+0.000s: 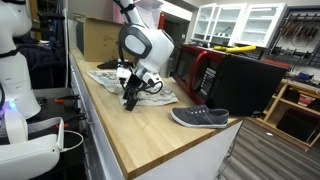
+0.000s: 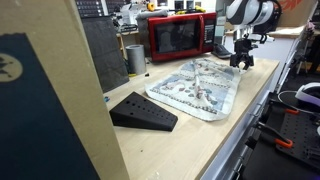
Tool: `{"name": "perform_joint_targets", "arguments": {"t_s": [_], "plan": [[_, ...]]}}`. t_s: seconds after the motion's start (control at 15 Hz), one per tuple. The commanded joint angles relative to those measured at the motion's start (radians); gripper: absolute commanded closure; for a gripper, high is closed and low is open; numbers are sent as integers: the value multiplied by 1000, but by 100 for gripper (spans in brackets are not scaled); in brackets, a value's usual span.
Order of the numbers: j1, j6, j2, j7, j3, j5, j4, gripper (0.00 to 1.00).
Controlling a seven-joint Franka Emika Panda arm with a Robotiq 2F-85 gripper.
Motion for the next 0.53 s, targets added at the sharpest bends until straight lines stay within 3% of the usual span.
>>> {"name": "perform_joint_targets", "arguments": {"t_s": [0.0, 0.27, 0.47], "plan": [[-4, -29, 8, -34, 18, 73, 9, 66], [-5, -50, 4, -40, 17, 93, 23, 95], [-3, -63, -3, -23, 13, 88, 43, 100]]}}
